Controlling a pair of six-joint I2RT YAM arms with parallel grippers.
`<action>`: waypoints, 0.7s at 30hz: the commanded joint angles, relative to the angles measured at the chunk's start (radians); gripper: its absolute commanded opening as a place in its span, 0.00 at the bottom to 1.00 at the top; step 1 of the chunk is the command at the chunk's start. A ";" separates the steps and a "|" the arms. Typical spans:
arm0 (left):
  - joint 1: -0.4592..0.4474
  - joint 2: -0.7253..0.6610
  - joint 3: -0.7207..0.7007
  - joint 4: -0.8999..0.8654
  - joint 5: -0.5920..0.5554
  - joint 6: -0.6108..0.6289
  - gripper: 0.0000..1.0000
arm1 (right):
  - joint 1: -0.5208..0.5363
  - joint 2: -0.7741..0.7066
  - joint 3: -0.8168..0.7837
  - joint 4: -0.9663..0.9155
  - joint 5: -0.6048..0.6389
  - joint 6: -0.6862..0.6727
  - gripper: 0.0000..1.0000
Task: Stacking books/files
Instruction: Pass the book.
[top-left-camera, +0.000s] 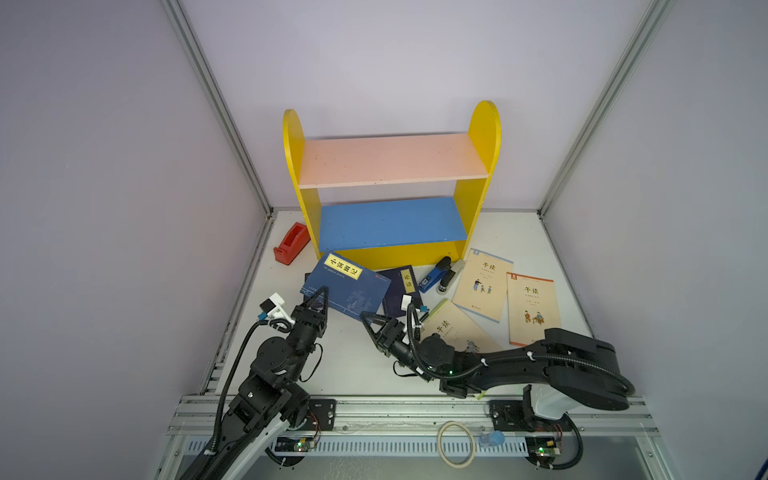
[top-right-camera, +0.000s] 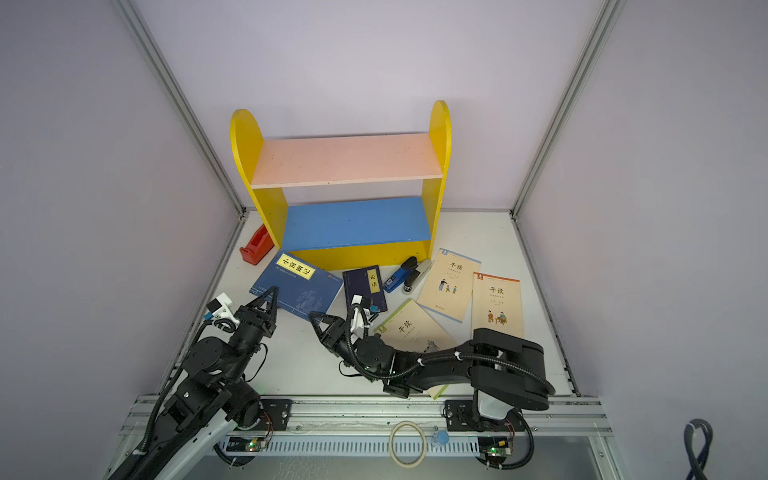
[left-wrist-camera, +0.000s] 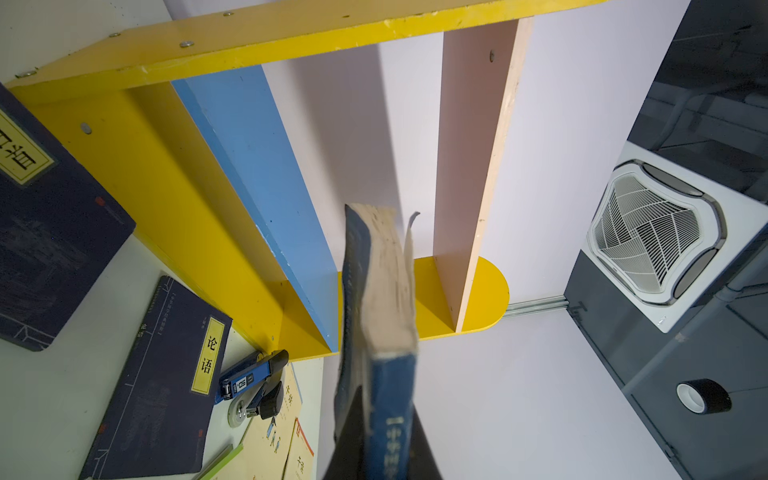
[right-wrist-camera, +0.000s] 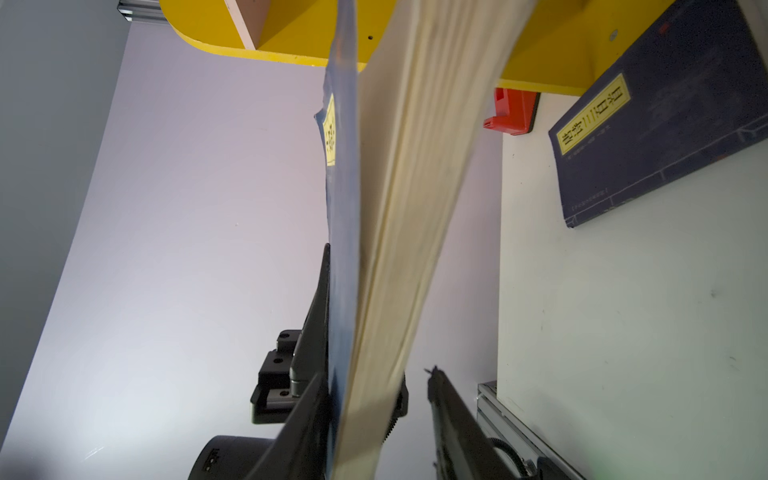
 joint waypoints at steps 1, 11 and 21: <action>0.000 -0.012 -0.008 0.025 -0.009 -0.009 0.00 | 0.001 0.031 0.043 0.074 0.024 0.013 0.40; 0.000 -0.065 -0.018 -0.034 -0.069 -0.016 0.00 | 0.014 0.054 0.040 0.190 0.052 0.000 0.24; -0.001 -0.071 -0.030 -0.044 -0.081 -0.043 0.00 | 0.035 0.063 0.052 0.198 0.092 -0.031 0.12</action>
